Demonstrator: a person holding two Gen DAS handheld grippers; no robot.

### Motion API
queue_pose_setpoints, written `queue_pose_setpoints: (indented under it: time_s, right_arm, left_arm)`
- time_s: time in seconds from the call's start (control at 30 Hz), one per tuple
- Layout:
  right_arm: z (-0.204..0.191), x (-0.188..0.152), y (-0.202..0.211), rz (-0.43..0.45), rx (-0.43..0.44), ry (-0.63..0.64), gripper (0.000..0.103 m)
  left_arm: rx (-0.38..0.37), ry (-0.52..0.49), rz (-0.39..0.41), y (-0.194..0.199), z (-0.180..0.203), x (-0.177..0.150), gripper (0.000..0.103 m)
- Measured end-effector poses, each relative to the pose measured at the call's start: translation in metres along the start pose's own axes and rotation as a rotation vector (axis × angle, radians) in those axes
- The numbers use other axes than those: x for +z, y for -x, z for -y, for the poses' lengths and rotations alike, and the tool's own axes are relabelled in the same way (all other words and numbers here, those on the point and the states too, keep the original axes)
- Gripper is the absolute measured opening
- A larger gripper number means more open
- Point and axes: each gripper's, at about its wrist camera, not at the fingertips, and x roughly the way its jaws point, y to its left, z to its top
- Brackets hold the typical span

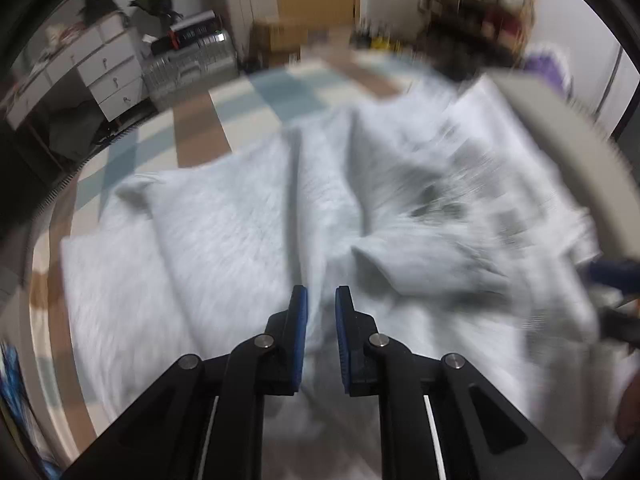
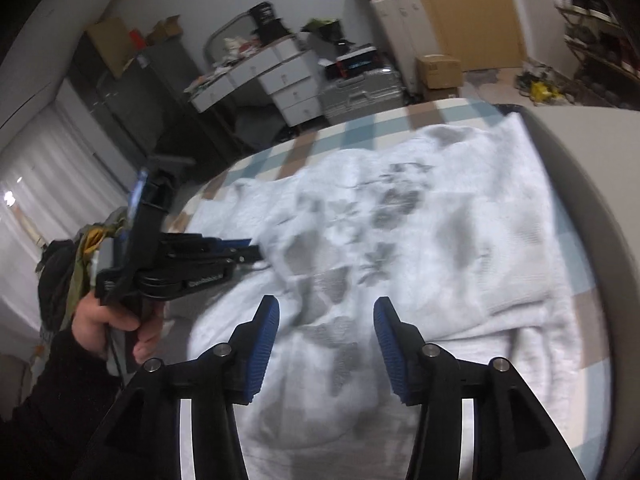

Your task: Fold large clothes

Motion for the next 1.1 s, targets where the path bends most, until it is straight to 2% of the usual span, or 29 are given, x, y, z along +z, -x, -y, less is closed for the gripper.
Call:
queue_pose_setpoints:
  time_s: [0.07,0.1,0.17,0.2,0.23,0.3,0.33,0.4,0.47,0.53,0.57,0.63,0.67,0.7,0.77,0.8,0.83,0.9,0.97,1.0,1.1]
  right_arm:
    - [-0.010,-0.005,0.002,0.014,0.010,0.030,0.058]
    - [-0.013,-0.009,-0.001,0.024,0.002,0.039,0.065]
    - [-0.013,-0.021,-0.001,0.055,-0.027,0.019,0.066]
    - [-0.010,-0.026,-0.003,0.062,-0.019,0.005,0.066]
    - [-0.006,-0.030,-0.006,0.055,-0.013,-0.008,0.066]
    - [0.004,-0.039,-0.016,0.009,-0.056,-0.048,0.066]
    - [0.007,-0.044,-0.020,-0.017,-0.054,-0.064,0.066]
    - [0.011,-0.051,-0.022,-0.054,-0.037,-0.086,0.066]
    - [0.009,-0.055,-0.010,-0.022,-0.040,-0.083,0.066]
    - [0.008,-0.055,0.000,0.001,-0.058,-0.076,0.068]
    - [0.008,-0.054,0.003,0.004,-0.061,-0.072,0.068]
    - [0.011,-0.048,0.010,0.005,-0.073,-0.056,0.069]
    - [0.013,-0.041,0.014,0.009,-0.095,-0.044,0.072]
    - [0.015,-0.033,0.018,0.014,-0.119,-0.033,0.079]
    - [0.025,-0.007,0.025,0.046,-0.209,-0.013,0.088]
    - [0.033,0.008,0.024,0.060,-0.254,-0.006,0.095]
    - [0.039,0.019,0.021,0.052,-0.277,0.002,0.098]
    - [0.056,0.045,0.001,-0.018,-0.322,0.030,0.097]
    - [0.074,0.069,-0.022,-0.082,-0.415,0.059,0.095]
    - [0.082,0.077,-0.032,-0.103,-0.461,0.071,0.095]
    - [0.103,0.087,-0.058,-0.201,-0.506,0.059,0.091]
  left_arm:
    - [-0.074,0.009,0.041,0.029,0.010,-0.018,0.012]
    - [-0.126,0.009,0.066,0.043,0.015,-0.032,0.016]
    - [-0.208,0.009,0.051,0.047,0.026,-0.056,0.019]
    - [-0.209,-0.006,0.022,0.040,0.033,-0.064,0.019]
    - [-0.179,-0.030,-0.009,0.029,0.039,-0.071,0.019]
    - [-0.104,-0.053,-0.071,0.004,0.044,-0.084,0.018]
    - [-0.108,-0.065,-0.013,0.006,0.043,-0.088,0.019]
    - [-0.124,-0.043,-0.023,0.013,0.037,-0.089,0.019]
    - [-0.130,0.003,-0.043,0.027,0.031,-0.091,0.019]
    - [-0.156,0.000,-0.007,0.053,0.026,-0.094,0.019]
    - [-0.145,-0.001,0.006,0.064,0.021,-0.094,0.023]
    - [-0.077,0.012,0.039,0.082,0.002,-0.094,0.048]
    - [-0.011,0.030,0.067,0.095,-0.017,-0.093,0.078]
    - [0.051,0.051,0.090,0.098,-0.036,-0.089,0.093]
    - [0.141,0.109,0.109,0.104,-0.074,-0.084,0.094]
    - [0.151,0.148,0.078,0.103,-0.097,-0.084,0.094]
    - [0.150,0.180,0.026,0.097,-0.119,-0.082,0.094]
    - [0.160,0.226,-0.050,0.081,-0.148,-0.076,0.094]
    - [0.143,0.287,-0.091,0.060,-0.172,-0.068,0.094]
    - [0.111,0.310,-0.120,0.053,-0.184,-0.068,0.094]
    - [-0.014,0.380,-0.172,0.033,-0.200,-0.067,0.093]
